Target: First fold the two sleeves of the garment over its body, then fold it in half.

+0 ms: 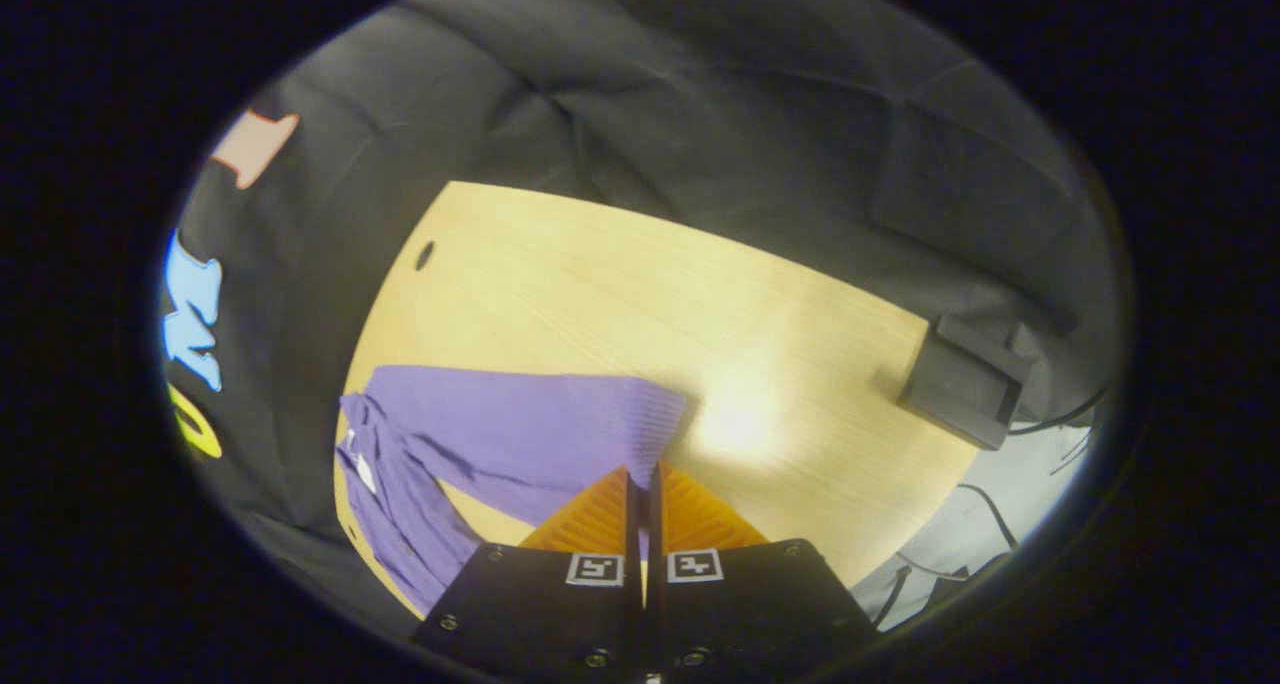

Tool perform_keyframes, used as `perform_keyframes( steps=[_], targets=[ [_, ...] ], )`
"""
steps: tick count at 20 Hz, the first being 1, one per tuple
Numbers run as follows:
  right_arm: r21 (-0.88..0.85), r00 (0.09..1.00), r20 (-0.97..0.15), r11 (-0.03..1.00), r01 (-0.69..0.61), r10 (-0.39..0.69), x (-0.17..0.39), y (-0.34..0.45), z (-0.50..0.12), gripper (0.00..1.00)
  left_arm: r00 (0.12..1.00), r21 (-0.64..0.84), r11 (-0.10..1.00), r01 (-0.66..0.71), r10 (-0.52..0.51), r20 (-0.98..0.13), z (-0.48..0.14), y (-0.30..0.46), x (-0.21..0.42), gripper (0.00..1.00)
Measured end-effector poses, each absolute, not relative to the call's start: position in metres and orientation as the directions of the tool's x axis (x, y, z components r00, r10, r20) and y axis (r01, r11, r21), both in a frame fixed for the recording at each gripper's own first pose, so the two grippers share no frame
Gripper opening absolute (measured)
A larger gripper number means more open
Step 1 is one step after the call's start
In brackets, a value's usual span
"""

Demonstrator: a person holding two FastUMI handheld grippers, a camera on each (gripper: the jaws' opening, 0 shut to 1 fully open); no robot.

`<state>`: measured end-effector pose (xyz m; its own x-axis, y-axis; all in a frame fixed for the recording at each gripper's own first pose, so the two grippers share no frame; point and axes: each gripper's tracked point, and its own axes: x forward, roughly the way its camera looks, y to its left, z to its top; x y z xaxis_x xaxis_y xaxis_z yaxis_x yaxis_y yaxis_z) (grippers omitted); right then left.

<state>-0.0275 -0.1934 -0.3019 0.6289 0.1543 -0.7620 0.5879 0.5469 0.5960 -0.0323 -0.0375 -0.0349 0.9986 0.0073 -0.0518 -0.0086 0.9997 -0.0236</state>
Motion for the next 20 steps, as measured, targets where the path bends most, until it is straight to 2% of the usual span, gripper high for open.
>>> perform_keyframes(
  steps=[3,8,14,20],
  targets=[
    [0.648,0.726,-0.673,0.586,0.486,0.141,-0.001,-0.181,-0.241,0.02,0.999,-0.017,1.000,0.023,-0.023,-0.023,-0.023,-0.031,-0.028,0.95],
    [0.676,0.816,-0.561,0.647,0.354,0.139,0.034,-0.136,-0.158,0.02,0.999,-0.009,0.999,0.032,-0.032,0.003,-0.014,0.011,-0.034,0.94],
    [0.649,0.871,-0.463,0.732,0.208,0.163,0.079,-0.076,-0.076,0.01,1.000,-0.021,1.000,0.010,-0.011,-0.021,-0.025,0.072,-0.048,0.94],
    [0.607,0.888,-0.368,0.795,0.005,0.275,0.088,0.000,-0.019,0.01,0.998,-0.033,0.999,-0.030,0.028,-0.057,-0.045,0.112,-0.057,0.94]
  ],
)
